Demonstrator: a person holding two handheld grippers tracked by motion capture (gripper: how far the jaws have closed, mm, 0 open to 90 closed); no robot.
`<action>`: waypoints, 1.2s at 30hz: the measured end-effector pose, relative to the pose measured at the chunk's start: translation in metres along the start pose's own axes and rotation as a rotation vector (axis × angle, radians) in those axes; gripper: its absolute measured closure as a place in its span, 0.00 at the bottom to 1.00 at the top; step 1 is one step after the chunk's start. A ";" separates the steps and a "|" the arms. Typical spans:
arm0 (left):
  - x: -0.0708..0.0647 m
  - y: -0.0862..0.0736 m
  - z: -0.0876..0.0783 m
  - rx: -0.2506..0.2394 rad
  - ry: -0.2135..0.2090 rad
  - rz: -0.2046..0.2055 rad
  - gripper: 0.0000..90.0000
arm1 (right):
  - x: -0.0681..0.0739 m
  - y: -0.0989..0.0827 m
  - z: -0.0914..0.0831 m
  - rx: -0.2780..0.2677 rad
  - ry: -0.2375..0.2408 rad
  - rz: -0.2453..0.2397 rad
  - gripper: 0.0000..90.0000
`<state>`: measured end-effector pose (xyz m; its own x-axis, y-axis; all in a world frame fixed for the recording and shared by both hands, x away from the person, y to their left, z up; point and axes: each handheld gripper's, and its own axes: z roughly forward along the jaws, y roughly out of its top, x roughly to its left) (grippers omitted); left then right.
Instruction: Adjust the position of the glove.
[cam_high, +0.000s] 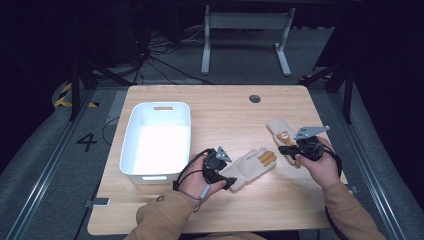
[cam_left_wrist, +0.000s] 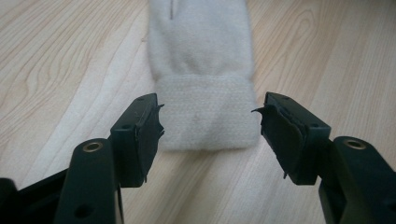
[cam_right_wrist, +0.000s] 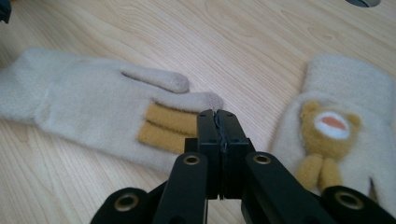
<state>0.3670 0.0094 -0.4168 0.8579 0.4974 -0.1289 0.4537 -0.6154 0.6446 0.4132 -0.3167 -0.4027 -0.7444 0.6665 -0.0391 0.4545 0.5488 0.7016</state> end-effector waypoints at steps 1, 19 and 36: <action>0.001 0.000 0.000 0.004 0.000 -0.001 0.43 | 0.000 0.000 0.000 0.000 0.000 0.000 1.00; 0.004 -0.011 -0.013 0.002 0.002 -0.025 0.40 | 0.005 0.032 0.033 -0.037 0.072 0.001 0.99; 0.006 -0.014 -0.008 0.010 -0.006 -0.030 0.38 | 0.003 0.027 0.073 0.044 0.076 0.017 0.97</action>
<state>0.3641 0.0254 -0.4205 0.8455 0.5117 -0.1525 0.4812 -0.6063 0.6331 0.4585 -0.2632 -0.4360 -0.7703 0.6370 0.0278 0.4874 0.5602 0.6698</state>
